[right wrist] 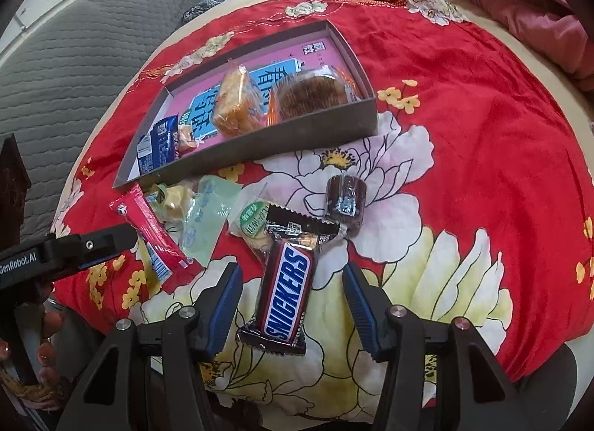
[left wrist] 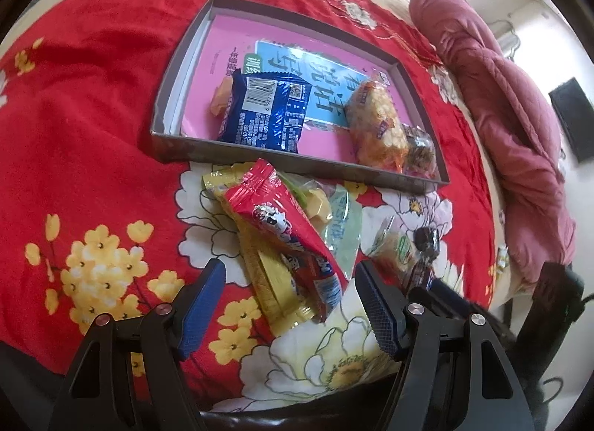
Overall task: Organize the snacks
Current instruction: 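Grasp the Snickers bar with the right gripper while the left gripper grasps the red wrapper pack, then lift both held snacks and carry them over the grey tray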
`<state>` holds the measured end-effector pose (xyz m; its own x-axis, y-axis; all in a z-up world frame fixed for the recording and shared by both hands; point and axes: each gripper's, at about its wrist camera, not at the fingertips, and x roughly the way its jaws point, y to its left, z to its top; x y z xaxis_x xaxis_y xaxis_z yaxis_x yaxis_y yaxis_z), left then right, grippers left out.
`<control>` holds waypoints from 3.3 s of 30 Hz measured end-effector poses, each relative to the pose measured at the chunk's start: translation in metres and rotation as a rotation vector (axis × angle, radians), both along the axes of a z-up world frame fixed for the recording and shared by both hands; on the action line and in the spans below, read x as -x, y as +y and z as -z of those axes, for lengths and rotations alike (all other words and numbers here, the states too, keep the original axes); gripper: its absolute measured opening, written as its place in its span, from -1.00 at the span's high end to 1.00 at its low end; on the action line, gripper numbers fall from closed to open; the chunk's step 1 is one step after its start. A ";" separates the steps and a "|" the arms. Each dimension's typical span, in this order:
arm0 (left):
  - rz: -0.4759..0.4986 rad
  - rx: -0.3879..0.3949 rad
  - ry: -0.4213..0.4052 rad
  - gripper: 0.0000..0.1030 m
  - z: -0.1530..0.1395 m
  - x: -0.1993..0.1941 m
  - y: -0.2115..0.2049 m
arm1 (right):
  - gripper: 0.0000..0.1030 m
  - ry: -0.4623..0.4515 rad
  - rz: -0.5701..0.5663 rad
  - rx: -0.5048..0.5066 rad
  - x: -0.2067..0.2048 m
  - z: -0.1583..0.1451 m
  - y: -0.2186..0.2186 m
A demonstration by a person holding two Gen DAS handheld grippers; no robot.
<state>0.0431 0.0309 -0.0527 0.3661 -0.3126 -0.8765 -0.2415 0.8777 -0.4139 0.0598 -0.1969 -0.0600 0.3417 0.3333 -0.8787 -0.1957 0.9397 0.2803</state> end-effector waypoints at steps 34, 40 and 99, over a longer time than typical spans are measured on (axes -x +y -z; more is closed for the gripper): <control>-0.081 0.017 -0.004 0.38 0.017 -0.023 0.012 | 0.43 -0.009 -0.023 -0.070 -0.002 0.002 0.001; -0.077 0.026 -0.060 0.50 -0.001 -0.020 0.015 | 0.43 -0.060 -0.028 -0.096 -0.001 -0.007 0.002; -0.087 0.021 -0.303 0.62 -0.074 -0.074 0.006 | 0.43 -0.357 0.002 -0.155 -0.064 -0.047 0.006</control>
